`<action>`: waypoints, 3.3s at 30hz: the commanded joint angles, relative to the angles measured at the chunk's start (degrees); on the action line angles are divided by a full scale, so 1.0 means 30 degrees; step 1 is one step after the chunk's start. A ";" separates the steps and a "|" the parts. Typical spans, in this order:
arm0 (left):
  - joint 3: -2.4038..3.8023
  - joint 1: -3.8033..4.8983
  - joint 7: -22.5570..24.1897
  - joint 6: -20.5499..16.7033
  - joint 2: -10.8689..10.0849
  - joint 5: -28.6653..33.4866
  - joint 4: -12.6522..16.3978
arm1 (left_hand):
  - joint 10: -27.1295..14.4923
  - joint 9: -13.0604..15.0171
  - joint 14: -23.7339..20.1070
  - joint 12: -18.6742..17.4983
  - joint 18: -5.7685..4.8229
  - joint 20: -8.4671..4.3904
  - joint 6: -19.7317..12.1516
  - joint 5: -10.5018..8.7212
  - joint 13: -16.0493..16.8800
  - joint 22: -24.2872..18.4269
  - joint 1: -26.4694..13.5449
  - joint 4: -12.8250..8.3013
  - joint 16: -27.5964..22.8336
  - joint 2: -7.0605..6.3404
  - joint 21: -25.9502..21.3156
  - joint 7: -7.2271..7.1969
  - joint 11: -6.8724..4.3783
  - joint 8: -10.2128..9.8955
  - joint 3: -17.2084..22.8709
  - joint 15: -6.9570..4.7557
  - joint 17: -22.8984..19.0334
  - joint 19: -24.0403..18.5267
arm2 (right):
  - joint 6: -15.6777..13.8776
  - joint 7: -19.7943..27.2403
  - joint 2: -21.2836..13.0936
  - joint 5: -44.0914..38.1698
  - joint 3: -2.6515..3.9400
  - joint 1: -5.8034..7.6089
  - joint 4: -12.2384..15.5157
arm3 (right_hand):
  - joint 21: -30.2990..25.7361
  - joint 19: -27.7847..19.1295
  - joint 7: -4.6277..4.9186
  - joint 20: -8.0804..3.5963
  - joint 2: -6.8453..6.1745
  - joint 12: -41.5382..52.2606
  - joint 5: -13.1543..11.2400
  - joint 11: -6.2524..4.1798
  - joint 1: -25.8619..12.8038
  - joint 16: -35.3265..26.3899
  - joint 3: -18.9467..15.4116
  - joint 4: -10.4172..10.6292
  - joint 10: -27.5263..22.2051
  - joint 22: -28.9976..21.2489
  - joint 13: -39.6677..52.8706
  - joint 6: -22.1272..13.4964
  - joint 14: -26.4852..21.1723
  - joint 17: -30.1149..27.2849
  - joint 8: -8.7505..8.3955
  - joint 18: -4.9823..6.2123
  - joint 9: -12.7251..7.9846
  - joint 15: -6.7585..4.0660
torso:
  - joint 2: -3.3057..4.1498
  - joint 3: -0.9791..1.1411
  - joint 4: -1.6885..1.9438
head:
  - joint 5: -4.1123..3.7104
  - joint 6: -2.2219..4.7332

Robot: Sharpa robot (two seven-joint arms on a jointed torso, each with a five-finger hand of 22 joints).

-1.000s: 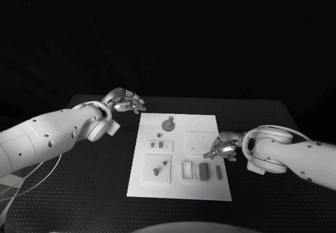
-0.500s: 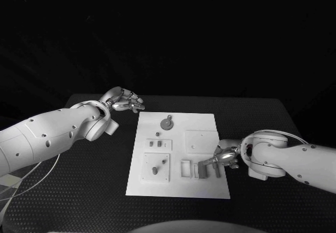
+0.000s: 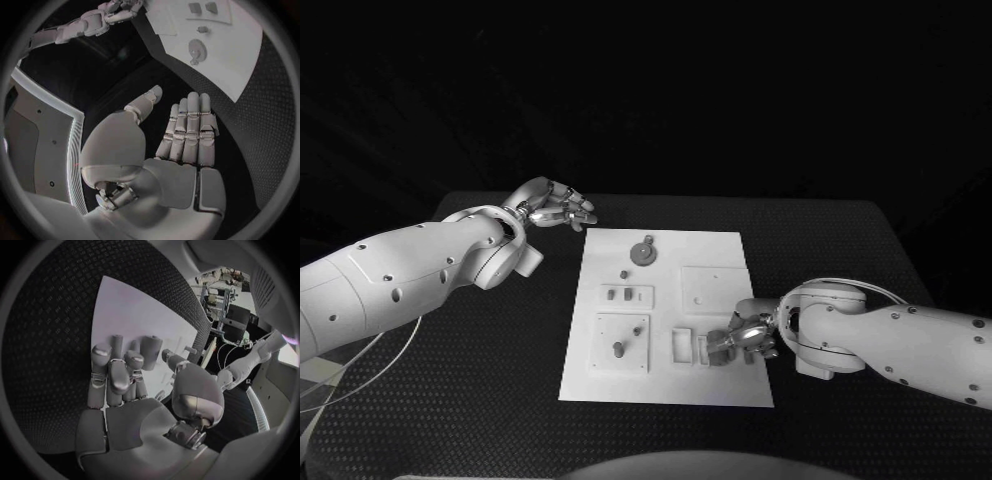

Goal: Assemble the parts on the task board

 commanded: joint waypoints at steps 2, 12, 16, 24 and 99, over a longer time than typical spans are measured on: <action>0.0010 0.0022 0.0126 0.0187 -0.0002 0.0143 0.0075 | -0.0139 -0.0030 -0.0018 0.0072 -0.0210 0.0037 0.0008 -0.0028 0.0020 -0.0031 -0.0170 0.0169 -0.0116 -0.0020 -0.0015 -0.0012 -0.0041 0.0092 -0.0001 0.0038 0.0038 0.0051 | 0.0001 0.0147 0.0280 -0.0273 0.0006 -0.0158 -0.0210 | 0.0107 -0.0117 0.0324 -0.0093 0.0320 0.0038 0.0120 0.0063 0.0080 0.0055 -0.0058 -0.0172 0.0075 0.0382 0.0035 0.0273 0.0005 -0.0041 -0.0161 0.0935 -0.0073 -0.0009 | 0.0015 0.0022 0.0000 | 0.0026 -0.0054; 0.0010 0.0024 0.0116 0.0182 -0.0040 0.0143 0.0108 | -0.0150 -0.0035 -0.0018 0.0081 -0.0212 0.0037 0.0003 -0.0025 0.0030 -0.0036 -0.0192 0.0199 -0.0132 -0.0024 -0.0015 -0.0011 -0.0040 0.0089 -0.0006 0.0039 0.0062 0.0049 | -0.0123 0.0160 0.0681 -0.0377 0.0006 -0.0284 -0.0650 | 0.0162 -0.0209 0.0337 -0.0054 0.0659 0.0020 0.0128 0.0078 0.0153 0.0013 -0.0294 -0.0508 0.0057 0.0368 0.0053 0.0277 -0.0034 -0.0116 -0.0227 0.0935 -0.0036 0.0007 | 0.0010 0.0002 -0.0009 | 0.0042 -0.0087; 0.0010 0.0024 0.0113 0.0169 -0.0059 0.0143 0.0119 | -0.0152 -0.0037 -0.0018 0.0085 -0.0212 0.0036 0.0002 -0.0023 0.0034 -0.0037 -0.0198 0.0209 -0.0137 -0.0024 -0.0015 -0.0011 -0.0040 0.0089 -0.0006 0.0039 0.0071 0.0048 | -0.0253 0.0155 0.0762 -0.0418 0.0004 -0.0374 -0.0745 | 0.0209 -0.0299 0.0349 -0.0021 0.1151 -0.0007 0.0129 0.0089 0.0288 -0.0024 -0.0559 -0.1079 0.0042 0.0356 0.0063 0.0288 -0.0055 -0.0156 -0.0297 0.0935 -0.0004 0.0022 | 0.0005 0.0007 -0.0011 | 0.0069 -0.0076; 0.0010 0.0024 0.0094 0.0151 -0.0097 0.0143 0.0147 | -0.0156 -0.0039 -0.0016 0.0092 -0.0211 0.0033 0.0000 -0.0021 0.0040 -0.0039 -0.0199 0.0220 -0.0144 -0.0024 -0.0014 -0.0011 -0.0041 0.0088 -0.0004 0.0037 0.0083 0.0049 | -0.0687 0.0219 0.0699 -0.0550 0.0002 -0.0381 -0.0679 | 0.0406 -0.0415 0.0385 0.0162 0.4646 -0.0016 0.0115 0.0155 0.1910 -0.0092 -0.0706 -0.6161 0.0120 0.0327 0.0102 0.0478 -0.0063 -0.0226 -0.0496 0.0935 0.0106 0.0082 | -0.0002 0.0002 -0.0017 | 0.0081 -0.0094; 0.0005 0.0031 -0.0144 0.0288 -0.0073 0.0014 0.0209 | -0.0269 -0.0057 -0.0012 0.0158 -0.0222 0.0032 0.0033 0.0196 0.0118 -0.0067 -0.0151 0.0306 -0.0276 -0.0071 -0.0008 -0.0024 -0.0023 0.0110 0.0019 0.0041 0.0284 0.0029 | 0.0532 -0.0083 0.2388 0.5189 -0.0414 0.1093 -0.1257 | 0.0342 -0.0371 0.0461 0.0726 0.4493 -0.0275 0.0159 0.0227 0.1018 -0.0411 0.1319 -0.6879 0.0535 0.0197 -0.0176 0.0982 -0.0145 -0.0986 -0.0962 0.0935 -0.0236 0.0214 | 0.0001 0.0001 -0.0024 | 0.0328 -0.0424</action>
